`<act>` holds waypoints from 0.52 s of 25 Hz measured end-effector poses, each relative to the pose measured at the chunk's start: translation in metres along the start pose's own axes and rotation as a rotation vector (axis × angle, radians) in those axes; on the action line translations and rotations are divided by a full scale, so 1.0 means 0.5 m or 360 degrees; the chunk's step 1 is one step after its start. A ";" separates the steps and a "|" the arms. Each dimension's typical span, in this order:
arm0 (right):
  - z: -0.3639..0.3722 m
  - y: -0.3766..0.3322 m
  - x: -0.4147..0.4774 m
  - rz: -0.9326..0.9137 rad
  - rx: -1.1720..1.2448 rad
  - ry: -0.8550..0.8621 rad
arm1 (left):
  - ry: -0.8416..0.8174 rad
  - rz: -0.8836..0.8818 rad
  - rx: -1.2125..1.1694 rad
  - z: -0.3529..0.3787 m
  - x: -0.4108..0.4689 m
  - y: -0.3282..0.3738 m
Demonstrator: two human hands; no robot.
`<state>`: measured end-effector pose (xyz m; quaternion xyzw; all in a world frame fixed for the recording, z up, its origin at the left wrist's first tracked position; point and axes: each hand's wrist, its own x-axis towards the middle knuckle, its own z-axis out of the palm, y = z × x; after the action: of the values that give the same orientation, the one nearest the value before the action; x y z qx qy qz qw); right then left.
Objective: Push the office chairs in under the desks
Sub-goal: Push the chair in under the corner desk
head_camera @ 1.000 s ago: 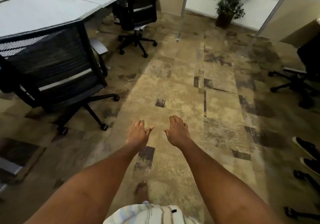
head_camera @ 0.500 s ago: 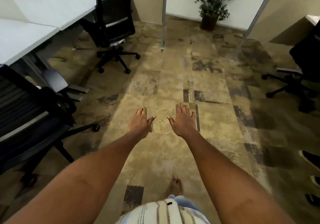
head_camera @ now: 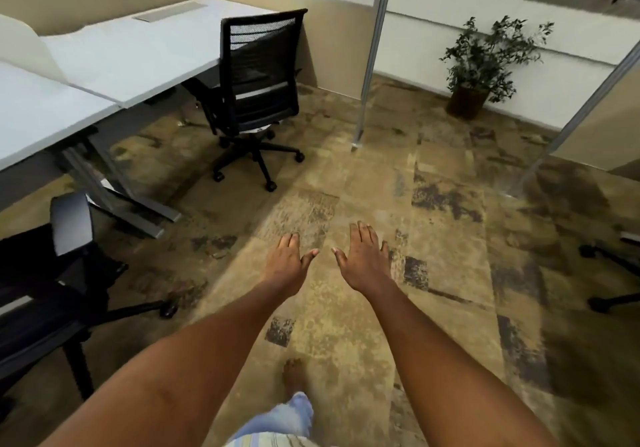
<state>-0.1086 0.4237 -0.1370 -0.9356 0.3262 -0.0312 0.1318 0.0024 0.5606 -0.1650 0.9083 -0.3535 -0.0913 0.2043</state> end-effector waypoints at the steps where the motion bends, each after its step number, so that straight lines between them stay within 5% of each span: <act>1: 0.001 0.011 0.058 -0.0013 -0.0018 0.0008 | -0.0007 -0.0012 0.0011 0.010 0.056 0.005; 13: -0.057 0.129 0.617 0.0008 -0.0056 -0.0044 | 0.0065 0.0007 0.0108 0.013 0.622 0.083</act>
<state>0.0909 0.1780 -0.1351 -0.9373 0.3271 -0.0122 0.1199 0.2034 0.3195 -0.1596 0.9156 -0.3542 -0.0601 0.1807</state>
